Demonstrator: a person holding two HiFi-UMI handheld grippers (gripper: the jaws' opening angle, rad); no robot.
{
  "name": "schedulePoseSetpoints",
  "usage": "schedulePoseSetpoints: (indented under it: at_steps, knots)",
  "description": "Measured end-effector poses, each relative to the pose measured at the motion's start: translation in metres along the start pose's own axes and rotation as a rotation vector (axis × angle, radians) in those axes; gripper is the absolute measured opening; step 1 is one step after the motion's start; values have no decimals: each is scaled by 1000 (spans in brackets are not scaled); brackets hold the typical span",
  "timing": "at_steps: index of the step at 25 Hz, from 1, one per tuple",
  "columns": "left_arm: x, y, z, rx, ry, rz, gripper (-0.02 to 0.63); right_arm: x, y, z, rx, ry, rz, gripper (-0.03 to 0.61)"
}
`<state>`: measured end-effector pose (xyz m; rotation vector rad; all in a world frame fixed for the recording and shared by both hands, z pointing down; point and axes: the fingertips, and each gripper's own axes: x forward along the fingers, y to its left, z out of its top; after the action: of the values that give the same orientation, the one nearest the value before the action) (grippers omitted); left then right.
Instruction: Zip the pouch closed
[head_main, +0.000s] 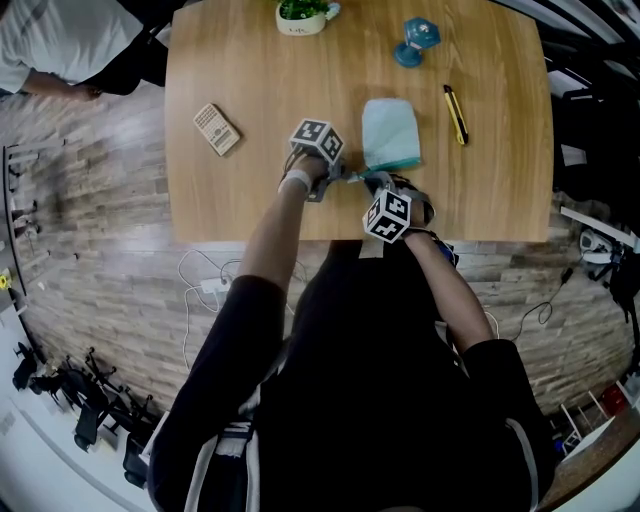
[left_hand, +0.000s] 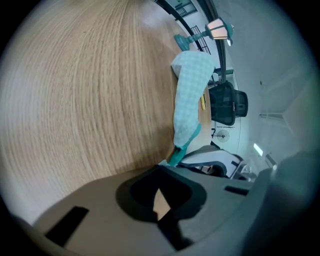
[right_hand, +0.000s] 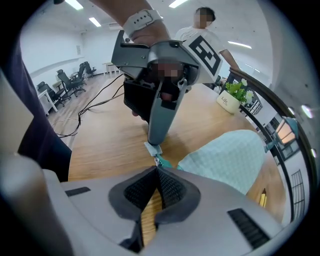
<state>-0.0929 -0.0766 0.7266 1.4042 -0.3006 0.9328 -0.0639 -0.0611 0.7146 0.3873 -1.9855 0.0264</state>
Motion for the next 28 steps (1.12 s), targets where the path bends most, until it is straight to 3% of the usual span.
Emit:
schedulePoseSetpoints:
  at_steps: [3,7,28]
  knots:
    - [1,0,0,19,10,54,-2,-1,-2,-3,54,1,5,14]
    - [0,3,0,16,12,65,-2,-6,-12,-18,136,13,0,14]
    - [-1,2,1,33,0,114,-2,-51,-65,-111,304,76,-98,15]
